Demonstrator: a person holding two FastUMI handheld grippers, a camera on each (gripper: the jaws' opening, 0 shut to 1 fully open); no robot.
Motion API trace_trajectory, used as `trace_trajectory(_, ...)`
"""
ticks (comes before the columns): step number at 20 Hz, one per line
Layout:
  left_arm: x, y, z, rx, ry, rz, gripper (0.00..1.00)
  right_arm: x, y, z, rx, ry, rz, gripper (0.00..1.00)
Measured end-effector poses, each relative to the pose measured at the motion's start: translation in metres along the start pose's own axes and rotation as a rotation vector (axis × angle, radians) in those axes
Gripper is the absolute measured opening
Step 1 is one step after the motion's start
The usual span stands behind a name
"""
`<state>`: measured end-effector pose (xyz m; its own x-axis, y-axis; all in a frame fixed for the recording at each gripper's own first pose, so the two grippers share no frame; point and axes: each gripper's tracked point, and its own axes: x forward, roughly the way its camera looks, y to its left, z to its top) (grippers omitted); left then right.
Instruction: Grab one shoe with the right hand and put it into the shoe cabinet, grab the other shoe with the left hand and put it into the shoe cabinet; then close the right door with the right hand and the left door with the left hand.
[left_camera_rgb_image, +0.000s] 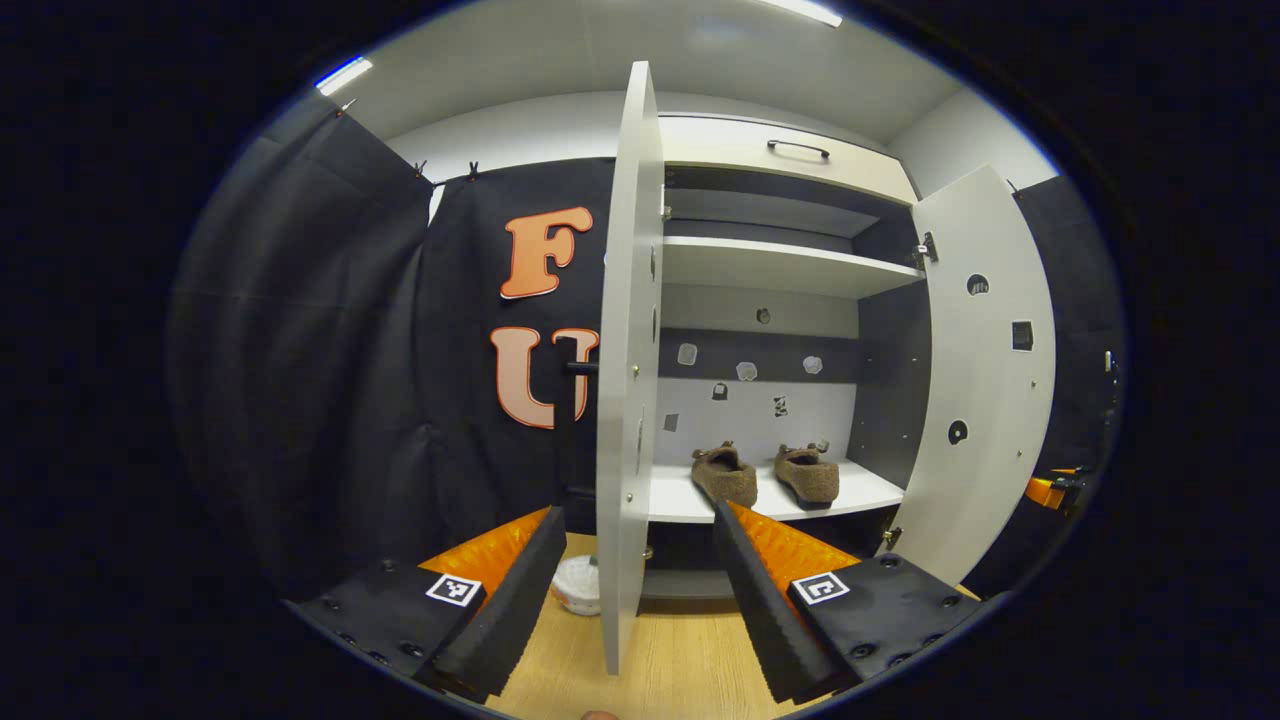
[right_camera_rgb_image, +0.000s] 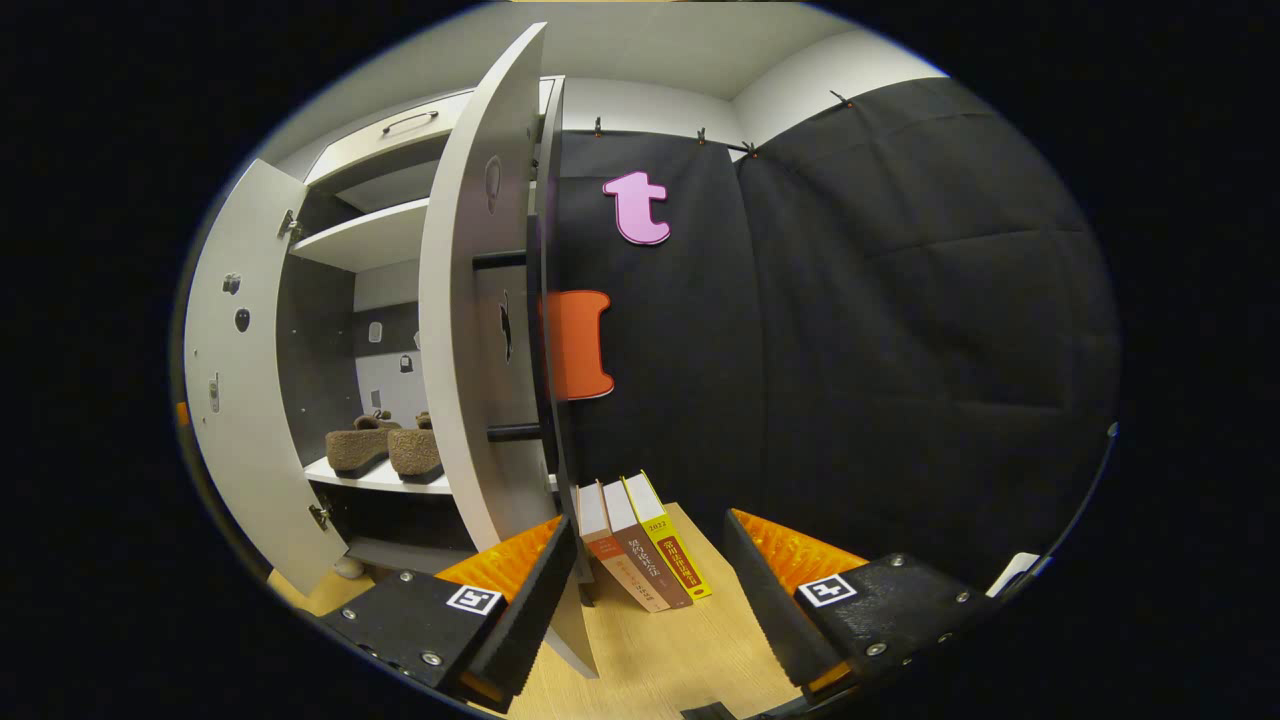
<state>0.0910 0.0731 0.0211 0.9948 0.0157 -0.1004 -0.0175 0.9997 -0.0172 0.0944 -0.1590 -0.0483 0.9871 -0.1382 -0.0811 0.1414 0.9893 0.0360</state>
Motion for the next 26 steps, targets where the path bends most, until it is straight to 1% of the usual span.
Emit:
trace_trajectory(1, 0.000, 0.005, 0.000, -0.001, 0.001, 0.007, 0.97, 0.002, 0.005, 0.000, 0.012, 0.002, 0.022, 0.92)
trace_trajectory(2, 0.000, 0.009, 0.000, -0.003, 0.001, 0.013, 0.99, 0.002, 0.010, 0.000, 0.025, 0.001, 0.041, 0.92)
trace_trajectory(3, 0.000, 0.014, 0.001, -0.006, 0.000, 0.019, 0.99, 0.002, 0.013, -0.001, 0.031, 0.001, 0.047, 0.92)
trace_trajectory(4, 0.001, 0.020, 0.002, -0.009, -0.001, 0.027, 0.94, 0.003, 0.012, 0.000, 0.029, -0.002, 0.048, 0.92)
trace_trajectory(5, 0.001, 0.023, 0.001, -0.010, -0.003, 0.034, 0.97, 0.005, 0.012, 0.000, 0.029, -0.004, 0.050, 0.92)
trace_trajectory(8, 0.004, 0.033, 0.002, 0.002, -0.009, 0.044, 0.95, 0.005, 0.016, 0.001, 0.023, -0.001, 0.069, 0.92)
trace_trajectory(9, 0.005, 0.035, 0.003, 0.008, -0.014, 0.050, 0.96, 0.006, 0.018, 0.002, 0.012, -0.002, 0.072, 0.91)
trace_trajectory(11, 0.009, 0.036, 0.003, 0.009, -0.016, 0.045, 0.99, 0.003, 0.023, 0.001, 0.003, -0.007, 0.075, 0.91)
trace_trajectory(12, 0.012, 0.035, 0.002, 0.005, -0.017, 0.039, 0.97, 0.002, 0.025, 0.000, 0.006, -0.006, 0.077, 0.91)
trace_trajectory(14, 0.016, 0.032, 0.003, -0.003, -0.021, 0.022, 0.97, 0.001, 0.032, 0.000, 0.017, -0.003, 0.084, 0.91)
trace_trajectory(15, 0.018, 0.032, 0.002, 0.000, -0.024, 0.018, 0.95, 0.001, 0.036, -0.001, 0.020, -0.001, 0.089, 0.91)
trace_trajectory(16, 0.020, 0.033, 0.002, 0.005, -0.026, 0.018, 0.99, 0.000, 0.041, -0.001, 0.019, -0.001, 0.095, 0.91)
trace_trajectory(17, 0.022, 0.034, 0.001, 0.011, -0.026, 0.020, 0.99, 0.001, 0.047, -0.001, 0.016, 0.000, 0.102, 0.91)
trace_trajectory(18, 0.024, 0.036, 0.000, 0.013, -0.024, 0.023, 0.97, 0.000, 0.052, -0.002, 0.013, 0.002, 0.111, 0.91)
trace_trajectory(22, 0.027, 0.038, -0.005, -0.002, -0.013, 0.018, 0.97, 0.001, 0.081, -0.003, -0.014, -0.001, 0.146, 0.91)
trace_trajectory(23, 0.028, 0.040, -0.007, -0.003, -0.010, 0.018, 0.99, 0.002, 0.090, -0.004, -0.015, 0.000, 0.156, 0.91)
trace_trajectory(26, 0.027, 0.046, -0.009, -0.006, -0.005, 0.024, 0.97, 0.005, 0.113, -0.007, -0.003, 0.003, 0.196, 0.90)
